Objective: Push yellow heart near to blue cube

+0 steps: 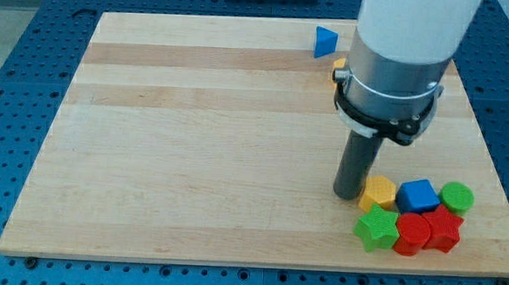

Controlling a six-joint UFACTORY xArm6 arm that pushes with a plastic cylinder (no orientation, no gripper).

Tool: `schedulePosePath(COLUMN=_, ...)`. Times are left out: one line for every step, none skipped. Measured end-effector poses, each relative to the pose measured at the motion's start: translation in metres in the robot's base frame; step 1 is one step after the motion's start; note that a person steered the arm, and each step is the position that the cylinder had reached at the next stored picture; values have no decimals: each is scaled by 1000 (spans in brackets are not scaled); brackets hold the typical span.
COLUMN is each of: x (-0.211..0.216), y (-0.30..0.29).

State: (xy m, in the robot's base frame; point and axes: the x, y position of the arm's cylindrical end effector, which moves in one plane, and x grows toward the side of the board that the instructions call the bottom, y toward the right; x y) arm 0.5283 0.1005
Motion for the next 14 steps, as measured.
schedulePosePath(x=-49, y=8)
schedulePosePath(x=-104, y=43)
schedulePosePath(x=-161, y=62)
schedulePosePath(x=-209, y=57)
schedulePosePath(x=-229, y=19)
schedulePosePath(x=-217, y=-35)
schedulePosePath(x=-171, y=-36)
schedulePosePath(x=-164, y=-9)
schedulePosePath(x=-202, y=-9)
schedulePosePath(x=-215, y=-16)
schedulePosePath(x=-215, y=-52)
schedulePosePath(x=-229, y=-100)
schedulePosePath(x=-276, y=-102)
schedulePosePath(x=-297, y=-64)
